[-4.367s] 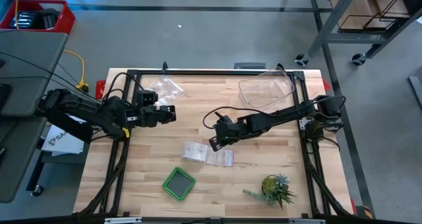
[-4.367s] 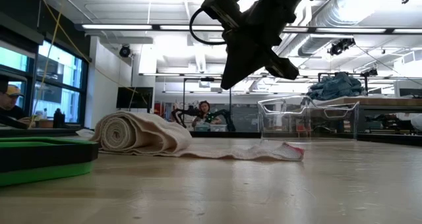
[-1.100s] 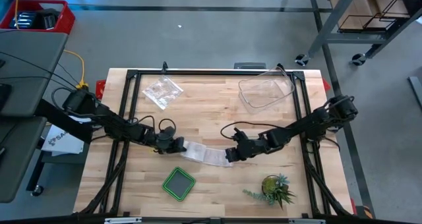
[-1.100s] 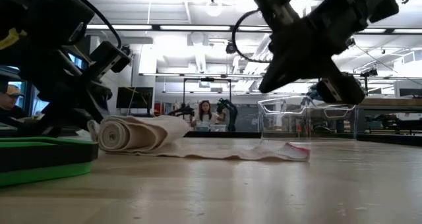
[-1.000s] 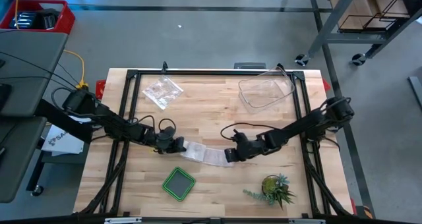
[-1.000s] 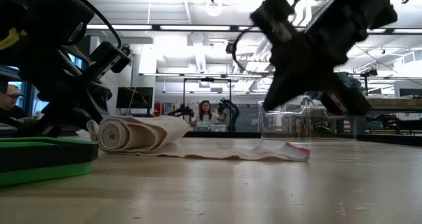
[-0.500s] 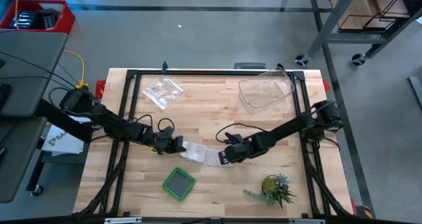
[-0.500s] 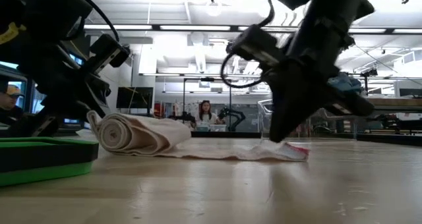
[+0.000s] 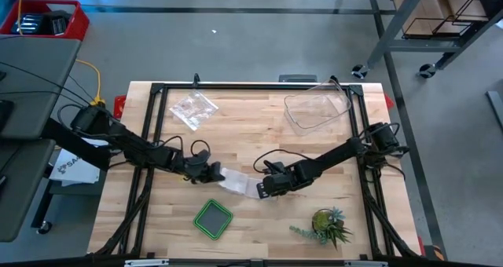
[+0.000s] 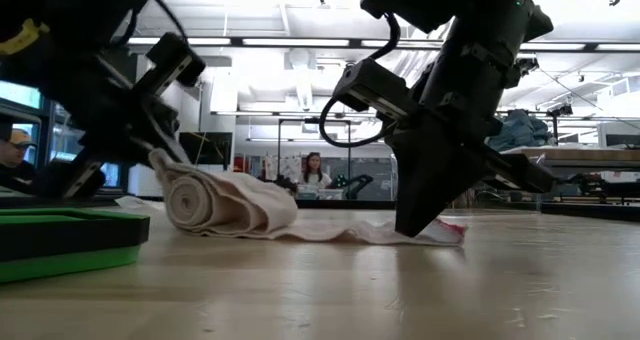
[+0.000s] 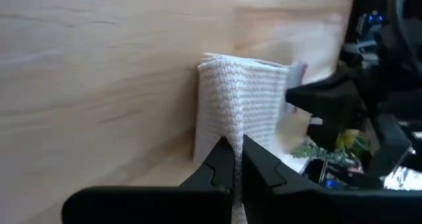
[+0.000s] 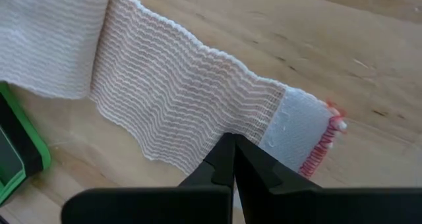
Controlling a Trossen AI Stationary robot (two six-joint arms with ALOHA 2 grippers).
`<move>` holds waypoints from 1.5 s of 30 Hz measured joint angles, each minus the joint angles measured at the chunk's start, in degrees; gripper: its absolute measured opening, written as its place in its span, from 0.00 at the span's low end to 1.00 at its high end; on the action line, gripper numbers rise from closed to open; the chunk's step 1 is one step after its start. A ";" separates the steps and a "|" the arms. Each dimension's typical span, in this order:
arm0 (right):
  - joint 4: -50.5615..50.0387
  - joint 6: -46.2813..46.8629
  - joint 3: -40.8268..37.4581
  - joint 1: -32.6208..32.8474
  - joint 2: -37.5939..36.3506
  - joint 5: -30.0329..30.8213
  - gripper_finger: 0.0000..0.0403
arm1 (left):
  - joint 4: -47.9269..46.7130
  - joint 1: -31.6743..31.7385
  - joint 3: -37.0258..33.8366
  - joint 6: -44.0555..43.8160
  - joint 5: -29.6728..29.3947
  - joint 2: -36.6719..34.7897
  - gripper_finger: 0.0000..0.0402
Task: Roll bandage
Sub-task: Roll the white bandage
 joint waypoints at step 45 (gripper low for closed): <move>0.17 -0.46 -0.22 0.00 0.16 -0.46 0.00 | 2.72 0.48 7.62 9.90 2.53 6.34 0.28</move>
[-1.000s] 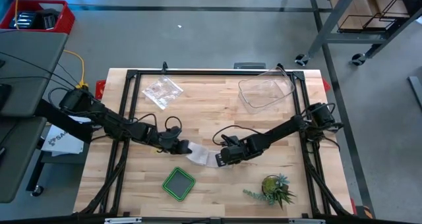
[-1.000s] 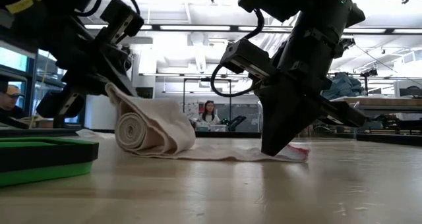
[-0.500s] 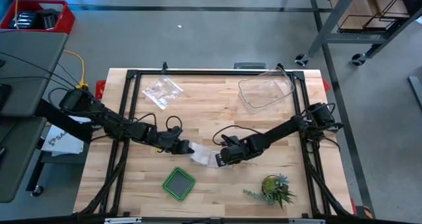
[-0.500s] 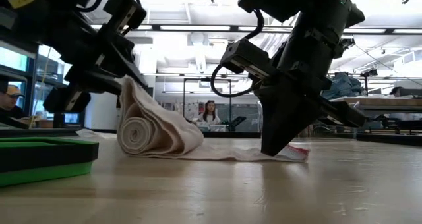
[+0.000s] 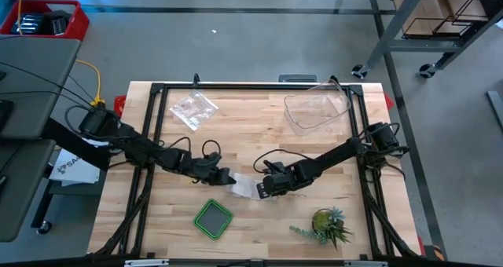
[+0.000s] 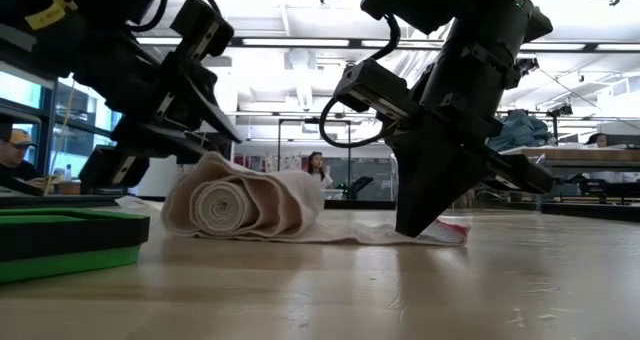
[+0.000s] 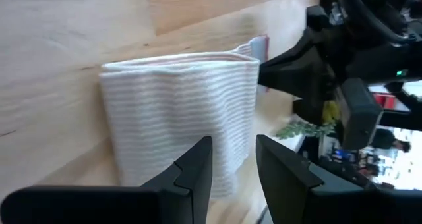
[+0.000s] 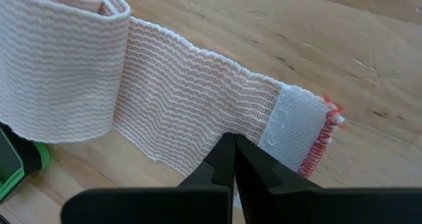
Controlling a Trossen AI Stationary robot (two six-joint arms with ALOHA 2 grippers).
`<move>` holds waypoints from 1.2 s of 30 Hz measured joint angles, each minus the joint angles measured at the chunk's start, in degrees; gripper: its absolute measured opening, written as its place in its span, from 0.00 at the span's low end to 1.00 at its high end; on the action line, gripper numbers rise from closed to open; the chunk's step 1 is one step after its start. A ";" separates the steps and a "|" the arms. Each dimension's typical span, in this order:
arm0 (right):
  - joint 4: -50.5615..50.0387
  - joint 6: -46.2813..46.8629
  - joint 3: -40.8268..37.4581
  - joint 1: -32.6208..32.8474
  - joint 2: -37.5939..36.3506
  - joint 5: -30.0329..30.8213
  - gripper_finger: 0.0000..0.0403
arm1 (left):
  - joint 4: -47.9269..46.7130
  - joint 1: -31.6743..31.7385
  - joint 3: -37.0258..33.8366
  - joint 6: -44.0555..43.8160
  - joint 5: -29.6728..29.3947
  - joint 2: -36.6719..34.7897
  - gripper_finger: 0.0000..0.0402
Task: Roll bandage
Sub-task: Roll the white bandage
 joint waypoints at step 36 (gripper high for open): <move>0.73 -0.91 0.00 0.00 0.07 -0.43 0.00 | 9.96 2.06 16.55 9.28 12.09 17.62 0.28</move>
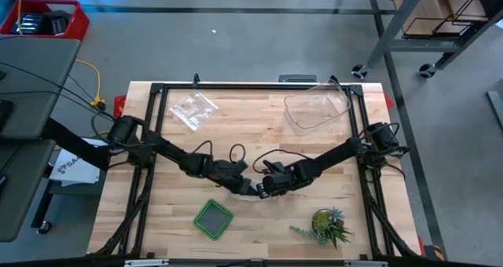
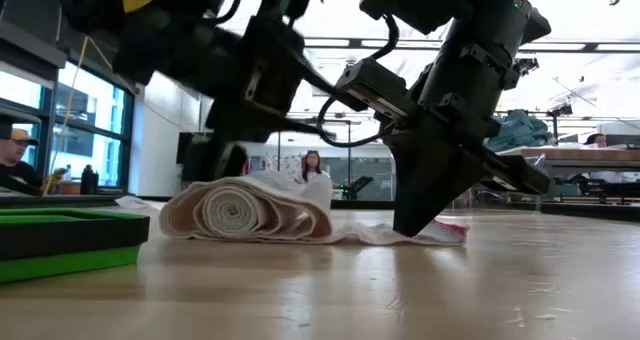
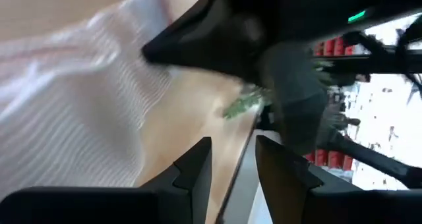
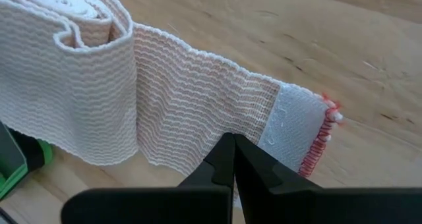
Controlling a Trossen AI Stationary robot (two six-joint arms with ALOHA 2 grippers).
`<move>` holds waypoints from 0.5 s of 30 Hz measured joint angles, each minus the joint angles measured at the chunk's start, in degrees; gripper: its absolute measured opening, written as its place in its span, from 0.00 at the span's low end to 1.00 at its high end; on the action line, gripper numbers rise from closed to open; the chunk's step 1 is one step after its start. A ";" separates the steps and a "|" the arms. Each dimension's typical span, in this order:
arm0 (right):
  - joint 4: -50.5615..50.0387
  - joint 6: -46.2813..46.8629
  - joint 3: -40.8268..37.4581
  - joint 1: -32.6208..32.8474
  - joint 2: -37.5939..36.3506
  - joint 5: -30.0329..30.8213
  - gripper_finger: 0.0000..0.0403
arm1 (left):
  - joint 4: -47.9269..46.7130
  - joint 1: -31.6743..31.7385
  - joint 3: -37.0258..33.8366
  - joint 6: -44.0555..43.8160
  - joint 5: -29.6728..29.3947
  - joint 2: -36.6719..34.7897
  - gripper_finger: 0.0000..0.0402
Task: Roll bandage
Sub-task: Roll the white bandage
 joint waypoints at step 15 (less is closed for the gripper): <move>0.14 -2.55 0.00 -0.37 0.00 -0.66 0.00 | -20.46 -5.34 -20.70 -9.89 -11.68 -29.14 0.28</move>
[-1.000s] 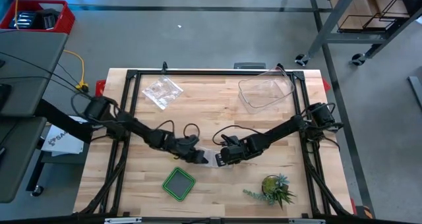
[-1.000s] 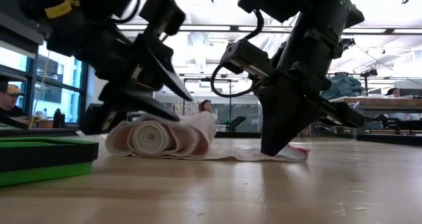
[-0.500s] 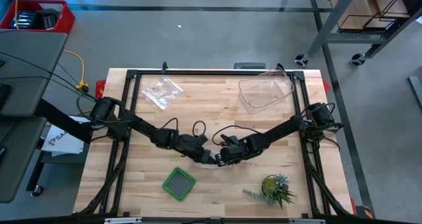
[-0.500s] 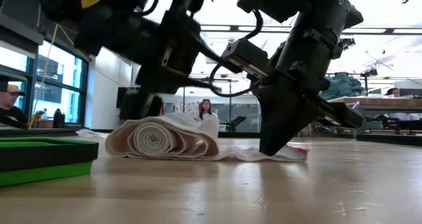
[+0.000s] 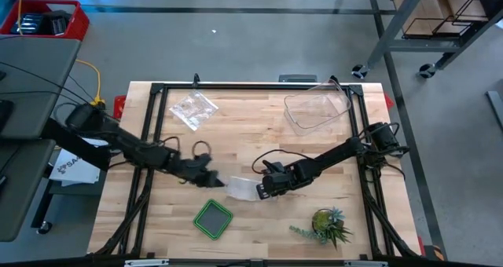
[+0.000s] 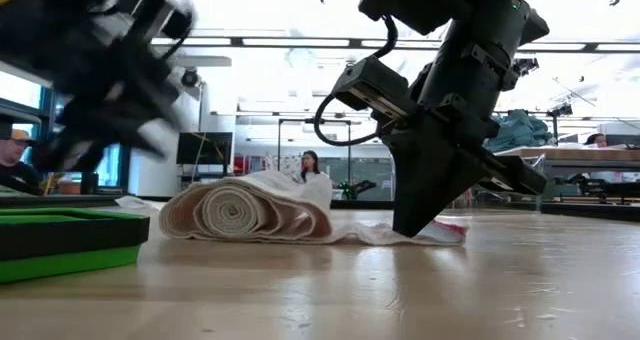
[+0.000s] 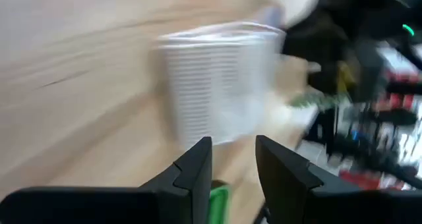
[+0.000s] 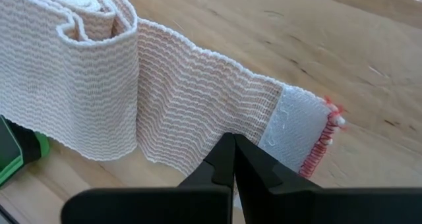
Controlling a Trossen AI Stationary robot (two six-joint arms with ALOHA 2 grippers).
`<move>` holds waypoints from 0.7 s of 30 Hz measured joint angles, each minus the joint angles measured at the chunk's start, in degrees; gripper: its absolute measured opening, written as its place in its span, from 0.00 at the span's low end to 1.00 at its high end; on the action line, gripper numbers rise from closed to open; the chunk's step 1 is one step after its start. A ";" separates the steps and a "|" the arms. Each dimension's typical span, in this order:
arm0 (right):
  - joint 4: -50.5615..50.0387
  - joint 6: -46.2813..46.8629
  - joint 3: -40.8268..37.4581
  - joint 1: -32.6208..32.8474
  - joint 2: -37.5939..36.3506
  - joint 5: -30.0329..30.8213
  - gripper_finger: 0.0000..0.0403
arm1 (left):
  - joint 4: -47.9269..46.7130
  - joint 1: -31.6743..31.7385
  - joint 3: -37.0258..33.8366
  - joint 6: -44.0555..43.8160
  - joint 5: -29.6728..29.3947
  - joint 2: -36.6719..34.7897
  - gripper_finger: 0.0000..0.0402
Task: Roll bandage
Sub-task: Roll the white bandage
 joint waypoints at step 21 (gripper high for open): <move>0.60 0.41 0.00 -2.14 0.00 -0.51 0.00 | 18.27 -1.35 -0.83 -9.44 -1.31 17.61 0.42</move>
